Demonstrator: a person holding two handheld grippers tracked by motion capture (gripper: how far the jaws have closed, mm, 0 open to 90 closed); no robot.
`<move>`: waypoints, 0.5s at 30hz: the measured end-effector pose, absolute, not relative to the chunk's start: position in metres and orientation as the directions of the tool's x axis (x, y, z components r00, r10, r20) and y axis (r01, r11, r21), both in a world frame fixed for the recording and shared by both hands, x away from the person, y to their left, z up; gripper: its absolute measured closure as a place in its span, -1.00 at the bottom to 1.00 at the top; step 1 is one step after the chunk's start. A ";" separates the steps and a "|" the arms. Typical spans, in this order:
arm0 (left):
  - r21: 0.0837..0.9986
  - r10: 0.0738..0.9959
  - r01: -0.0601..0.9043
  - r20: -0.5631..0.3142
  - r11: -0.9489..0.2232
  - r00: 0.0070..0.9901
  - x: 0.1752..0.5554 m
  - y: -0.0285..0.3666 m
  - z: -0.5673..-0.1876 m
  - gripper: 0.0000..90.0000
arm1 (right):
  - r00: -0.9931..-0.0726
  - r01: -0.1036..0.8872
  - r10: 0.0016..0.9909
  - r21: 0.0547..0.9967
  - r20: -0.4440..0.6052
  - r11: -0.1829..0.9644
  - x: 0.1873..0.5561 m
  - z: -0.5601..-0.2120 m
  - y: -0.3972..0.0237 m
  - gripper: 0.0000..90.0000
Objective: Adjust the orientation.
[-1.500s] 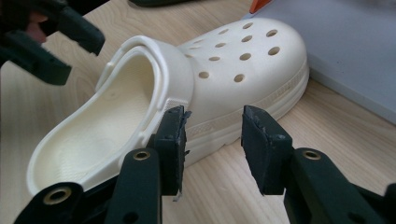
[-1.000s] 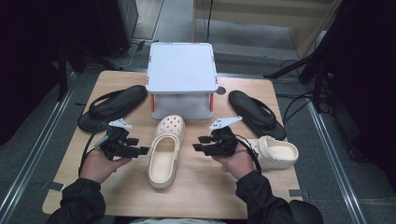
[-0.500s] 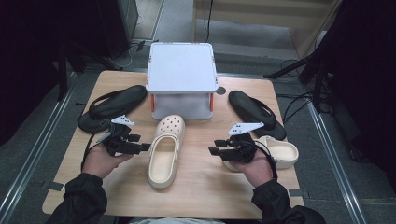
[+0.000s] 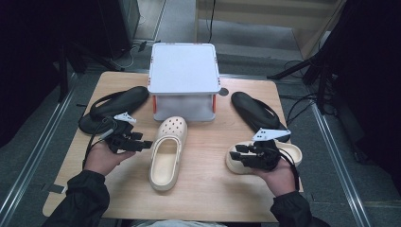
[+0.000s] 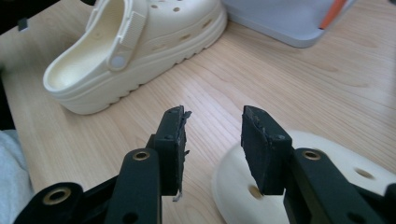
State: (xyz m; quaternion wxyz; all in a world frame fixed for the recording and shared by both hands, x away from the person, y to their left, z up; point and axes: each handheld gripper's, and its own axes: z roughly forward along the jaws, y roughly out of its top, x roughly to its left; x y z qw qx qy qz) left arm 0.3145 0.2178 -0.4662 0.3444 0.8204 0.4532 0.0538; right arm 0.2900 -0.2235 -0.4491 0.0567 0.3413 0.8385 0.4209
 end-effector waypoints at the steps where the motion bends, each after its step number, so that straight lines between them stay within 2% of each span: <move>1: 0.617 0.780 0.705 -0.225 -0.350 0.584 0.315 0.218 -0.466 -0.09 | -0.756 0.529 0.624 0.744 0.195 0.409 0.289 -0.449 -0.226 0.36; 15: 0.609 0.769 0.703 -0.227 -0.366 0.597 0.323 0.214 -0.466 -0.09 | -0.712 0.531 0.685 0.757 0.155 0.380 0.276 -0.436 -0.265 0.35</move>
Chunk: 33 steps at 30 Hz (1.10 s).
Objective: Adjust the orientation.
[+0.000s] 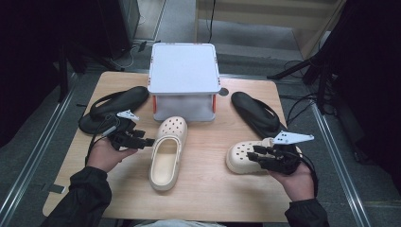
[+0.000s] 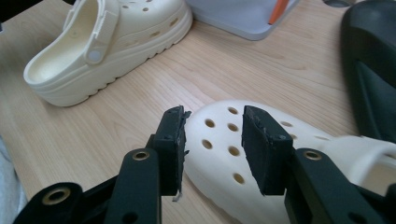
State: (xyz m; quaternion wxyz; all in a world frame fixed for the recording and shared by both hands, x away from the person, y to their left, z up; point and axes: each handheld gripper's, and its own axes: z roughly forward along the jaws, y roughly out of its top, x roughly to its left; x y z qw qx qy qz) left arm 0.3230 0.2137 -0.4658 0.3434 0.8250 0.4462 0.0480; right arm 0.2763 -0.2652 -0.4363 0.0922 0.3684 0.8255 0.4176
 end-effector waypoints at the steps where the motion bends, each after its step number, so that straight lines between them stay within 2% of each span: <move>1: 0.609 0.766 0.701 -0.226 -0.372 0.603 0.323 0.213 -0.466 -0.09 | -0.709 0.532 0.688 0.758 0.155 0.378 0.276 -0.436 -0.268 0.35; 17: 0.616 0.760 0.700 -0.241 -0.360 0.603 0.323 0.216 -0.466 -0.09 | -0.612 0.584 0.778 0.744 0.141 0.325 0.278 -0.439 -0.320 0.32; 27: 0.618 0.765 0.697 -0.229 -0.363 0.601 0.320 0.218 -0.466 -0.08 | -0.648 0.610 0.748 0.685 0.141 0.399 0.294 -0.459 -0.311 0.24; 33: 0.623 0.772 0.694 -0.218 -0.361 0.597 0.314 0.221 -0.466 -0.08 | -0.698 0.602 0.700 0.652 0.150 0.460 0.302 -0.470 -0.302 0.26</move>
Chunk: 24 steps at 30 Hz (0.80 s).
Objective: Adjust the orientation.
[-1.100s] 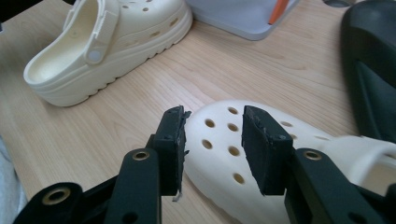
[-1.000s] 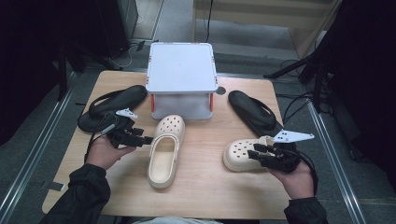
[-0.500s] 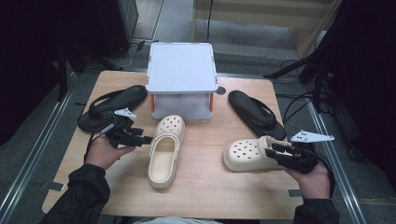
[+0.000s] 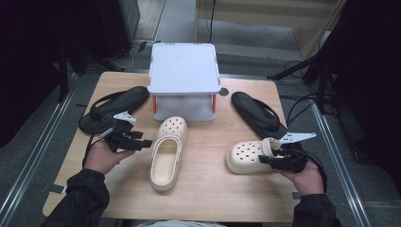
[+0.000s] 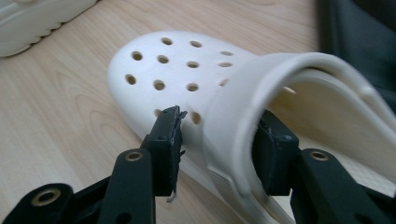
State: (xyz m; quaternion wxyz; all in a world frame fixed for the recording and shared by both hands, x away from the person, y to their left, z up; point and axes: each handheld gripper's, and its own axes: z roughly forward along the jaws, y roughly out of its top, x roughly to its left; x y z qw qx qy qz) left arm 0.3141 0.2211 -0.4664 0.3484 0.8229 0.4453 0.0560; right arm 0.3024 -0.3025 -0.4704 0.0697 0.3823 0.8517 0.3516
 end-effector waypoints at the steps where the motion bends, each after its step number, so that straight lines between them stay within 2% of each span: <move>1: 0.622 0.772 0.695 -0.220 -0.360 0.597 0.313 0.222 -0.466 -0.08 | -0.707 0.596 0.692 0.654 0.150 0.467 0.304 -0.471 -0.301 0.26; 12: 0.631 0.788 0.699 -0.216 -0.338 0.576 0.305 0.230 -0.466 -0.09 | -0.735 0.600 0.643 0.647 0.213 0.471 0.310 -0.470 -0.301 0.49; 17: 0.632 0.791 0.699 -0.216 -0.334 0.573 0.303 0.232 -0.466 -0.09 | -0.732 0.619 0.629 0.642 0.262 0.452 0.312 -0.469 -0.302 0.65; 24: 0.642 0.794 0.693 -0.211 -0.327 0.571 0.303 0.232 -0.465 -0.09 | -0.725 0.635 0.623 0.638 0.294 0.437 0.311 -0.464 -0.300 0.72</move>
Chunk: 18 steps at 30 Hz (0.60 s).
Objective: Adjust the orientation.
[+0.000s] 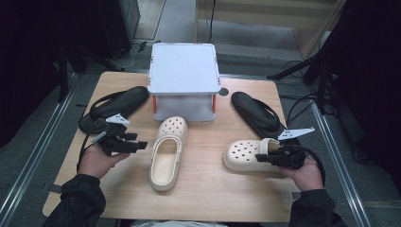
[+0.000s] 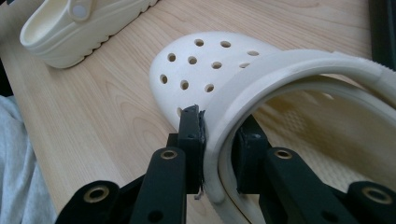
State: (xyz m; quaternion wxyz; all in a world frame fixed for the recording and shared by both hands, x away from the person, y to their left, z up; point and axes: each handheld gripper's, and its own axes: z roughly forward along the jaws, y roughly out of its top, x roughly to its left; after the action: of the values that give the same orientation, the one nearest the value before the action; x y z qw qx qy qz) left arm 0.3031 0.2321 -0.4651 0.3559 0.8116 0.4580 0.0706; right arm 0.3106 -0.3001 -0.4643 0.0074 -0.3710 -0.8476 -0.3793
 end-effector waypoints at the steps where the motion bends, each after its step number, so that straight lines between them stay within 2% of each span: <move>1: 0.643 0.793 0.692 -0.210 -0.329 0.572 0.303 0.232 -0.465 -0.09 | -0.722 0.635 0.629 0.636 0.289 0.438 0.310 -0.463 -0.299 0.73; 18: 0.651 0.787 0.681 -0.204 -0.335 0.582 0.304 0.226 -0.465 -0.09 | -0.706 0.644 0.627 0.668 0.330 0.373 0.323 -0.449 -0.240 0.72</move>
State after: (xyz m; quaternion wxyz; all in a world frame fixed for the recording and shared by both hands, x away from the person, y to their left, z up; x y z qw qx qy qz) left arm 0.3041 0.2263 -0.4645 0.3593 0.8137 0.4509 0.0736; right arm 0.3233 -0.2399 -0.4485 0.0103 -0.3836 -0.8284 -0.4080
